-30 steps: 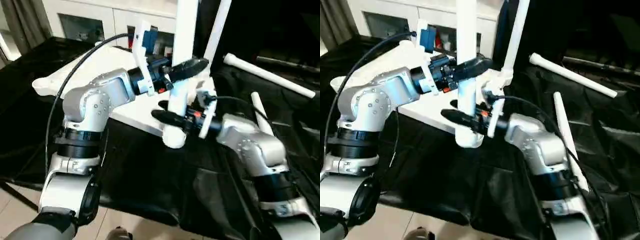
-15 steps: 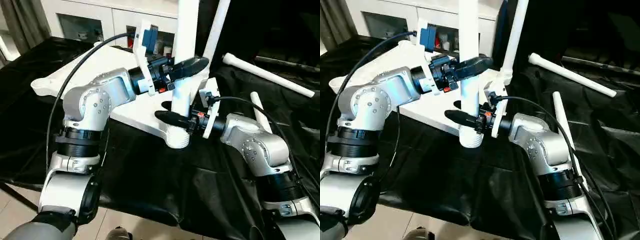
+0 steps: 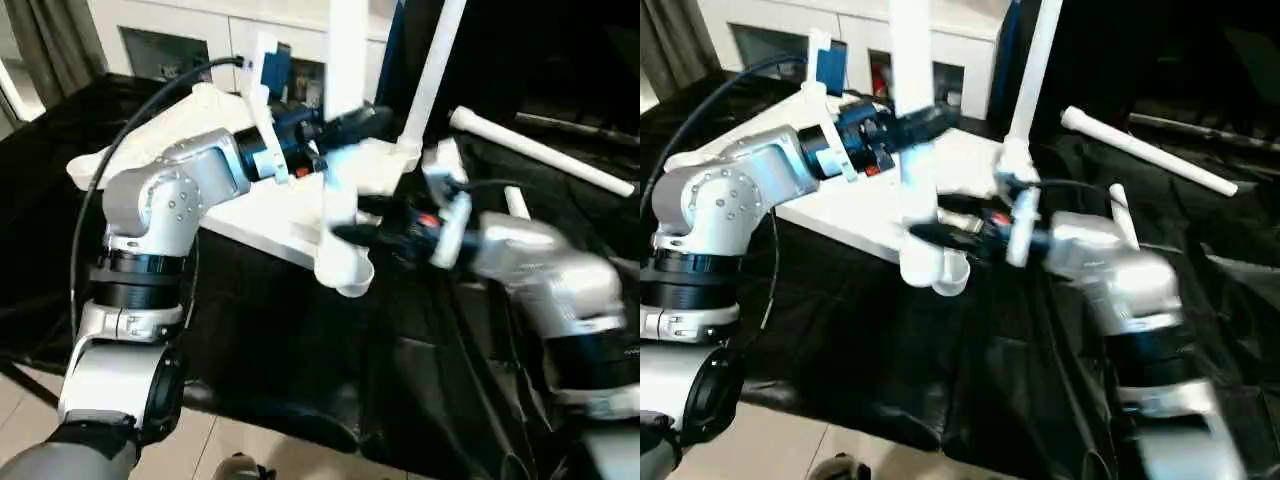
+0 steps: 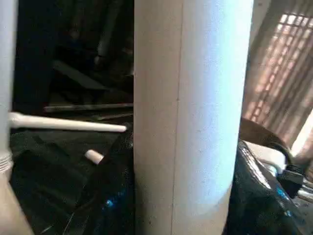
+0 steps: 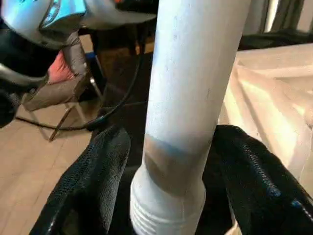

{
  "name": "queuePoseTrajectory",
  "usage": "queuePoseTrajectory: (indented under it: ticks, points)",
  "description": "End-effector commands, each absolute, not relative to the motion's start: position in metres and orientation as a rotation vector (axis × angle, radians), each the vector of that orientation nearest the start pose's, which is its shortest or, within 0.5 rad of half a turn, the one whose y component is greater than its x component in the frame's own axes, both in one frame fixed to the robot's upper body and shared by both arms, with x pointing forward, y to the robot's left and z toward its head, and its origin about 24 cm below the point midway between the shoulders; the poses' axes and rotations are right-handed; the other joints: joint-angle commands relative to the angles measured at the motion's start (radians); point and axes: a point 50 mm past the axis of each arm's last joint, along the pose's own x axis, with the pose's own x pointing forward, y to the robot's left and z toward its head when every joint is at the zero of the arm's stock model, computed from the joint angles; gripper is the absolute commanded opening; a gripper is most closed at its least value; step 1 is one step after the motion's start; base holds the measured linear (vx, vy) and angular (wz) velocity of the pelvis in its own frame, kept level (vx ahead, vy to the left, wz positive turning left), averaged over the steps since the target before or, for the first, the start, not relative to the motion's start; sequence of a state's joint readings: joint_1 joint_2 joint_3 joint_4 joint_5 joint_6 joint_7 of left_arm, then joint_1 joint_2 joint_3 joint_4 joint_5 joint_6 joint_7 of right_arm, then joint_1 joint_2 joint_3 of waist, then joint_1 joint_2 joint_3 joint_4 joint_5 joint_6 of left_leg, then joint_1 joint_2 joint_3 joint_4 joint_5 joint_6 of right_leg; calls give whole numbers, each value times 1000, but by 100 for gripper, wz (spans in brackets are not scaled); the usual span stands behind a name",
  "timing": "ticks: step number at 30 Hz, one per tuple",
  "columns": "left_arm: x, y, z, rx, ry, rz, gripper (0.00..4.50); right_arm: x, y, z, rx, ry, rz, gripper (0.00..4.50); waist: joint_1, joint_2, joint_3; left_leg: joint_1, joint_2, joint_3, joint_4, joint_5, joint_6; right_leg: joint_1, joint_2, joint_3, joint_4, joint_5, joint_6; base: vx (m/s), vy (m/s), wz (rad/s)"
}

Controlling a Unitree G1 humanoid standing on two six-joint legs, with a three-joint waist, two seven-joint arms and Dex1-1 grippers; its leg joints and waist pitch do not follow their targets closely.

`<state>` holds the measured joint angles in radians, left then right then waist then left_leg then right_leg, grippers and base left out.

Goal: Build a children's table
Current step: Pick table leg

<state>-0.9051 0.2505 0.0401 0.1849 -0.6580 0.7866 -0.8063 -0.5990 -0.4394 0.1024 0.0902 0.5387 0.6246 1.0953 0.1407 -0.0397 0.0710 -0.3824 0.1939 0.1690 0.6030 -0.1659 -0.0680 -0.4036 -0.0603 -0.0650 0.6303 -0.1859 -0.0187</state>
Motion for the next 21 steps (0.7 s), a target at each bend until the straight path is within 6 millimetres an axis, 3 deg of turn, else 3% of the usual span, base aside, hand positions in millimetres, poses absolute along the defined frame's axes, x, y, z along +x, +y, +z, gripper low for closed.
queuePoseTrajectory:
  ticks: [1, 21]
  points:
    - [330, 76, 237, -269, -18, -1305, 180, 306, -122, 157, 66, 175, 1394, 303, -3, 8, -84, 15, 30, -7, -61, -148, -11, 67, -77, 47, -68, -110, -206, 0, 0, 0]
    - [321, 69, 233, -212, -19, -1377, 180, 302, -112, 152, 116, 221, 1475, 303, 0, 7, -85, 16, 32, -6, -59, -135, -3, 62, -76, 47, -68, -128, -201, 0, 0, 0]
